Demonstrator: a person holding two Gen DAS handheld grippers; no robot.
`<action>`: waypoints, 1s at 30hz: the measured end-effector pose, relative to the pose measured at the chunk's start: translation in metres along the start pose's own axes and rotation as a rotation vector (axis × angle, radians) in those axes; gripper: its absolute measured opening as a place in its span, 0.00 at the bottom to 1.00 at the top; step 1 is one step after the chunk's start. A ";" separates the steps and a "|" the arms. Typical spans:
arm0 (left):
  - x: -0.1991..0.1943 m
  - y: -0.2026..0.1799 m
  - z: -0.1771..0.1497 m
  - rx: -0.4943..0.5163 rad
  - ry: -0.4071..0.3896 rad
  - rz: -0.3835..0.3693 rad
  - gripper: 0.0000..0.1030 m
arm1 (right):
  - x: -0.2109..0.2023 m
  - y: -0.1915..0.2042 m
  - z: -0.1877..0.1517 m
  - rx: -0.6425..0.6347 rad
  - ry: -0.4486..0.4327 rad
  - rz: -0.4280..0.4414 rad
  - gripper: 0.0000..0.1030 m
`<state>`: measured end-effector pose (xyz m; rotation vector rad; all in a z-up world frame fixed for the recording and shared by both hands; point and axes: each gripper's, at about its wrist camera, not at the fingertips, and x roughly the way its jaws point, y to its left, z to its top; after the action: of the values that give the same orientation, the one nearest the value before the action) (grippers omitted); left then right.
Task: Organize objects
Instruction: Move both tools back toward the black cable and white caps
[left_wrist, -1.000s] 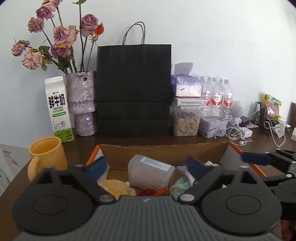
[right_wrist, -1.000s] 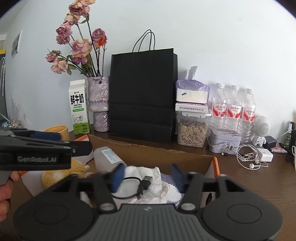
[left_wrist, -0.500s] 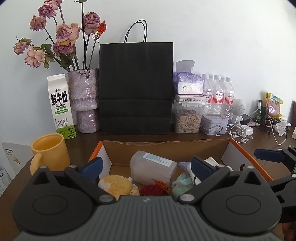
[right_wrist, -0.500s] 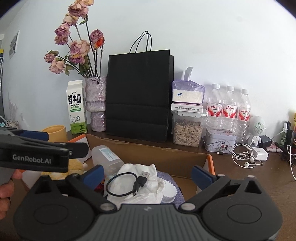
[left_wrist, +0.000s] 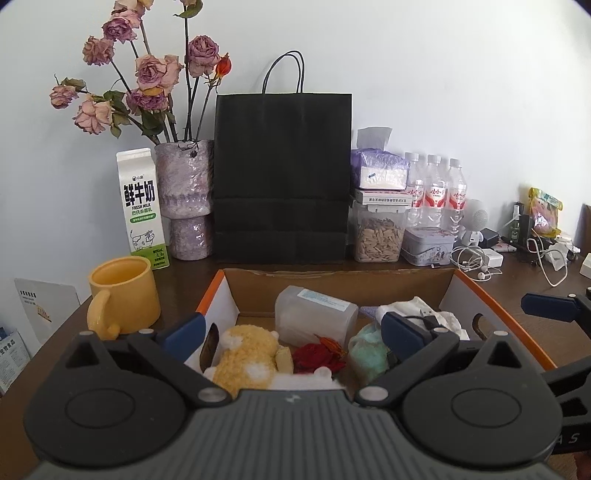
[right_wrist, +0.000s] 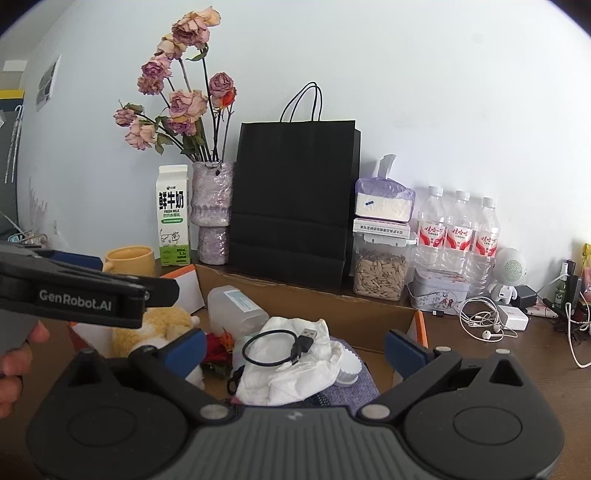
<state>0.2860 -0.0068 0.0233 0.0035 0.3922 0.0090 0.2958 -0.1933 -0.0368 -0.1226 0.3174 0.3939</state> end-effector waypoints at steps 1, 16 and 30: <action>-0.004 0.001 -0.003 0.001 0.003 0.000 1.00 | -0.005 0.002 -0.003 -0.005 -0.002 0.002 1.00; -0.050 0.022 -0.057 0.025 0.112 0.017 1.00 | -0.051 0.033 -0.050 -0.083 0.079 0.076 0.98; -0.064 0.000 -0.094 0.190 0.197 -0.092 1.00 | -0.040 0.039 -0.047 -0.046 0.154 0.343 0.42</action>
<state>0.1908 -0.0074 -0.0396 0.1728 0.5888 -0.1198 0.2321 -0.1803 -0.0703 -0.1445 0.4840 0.7337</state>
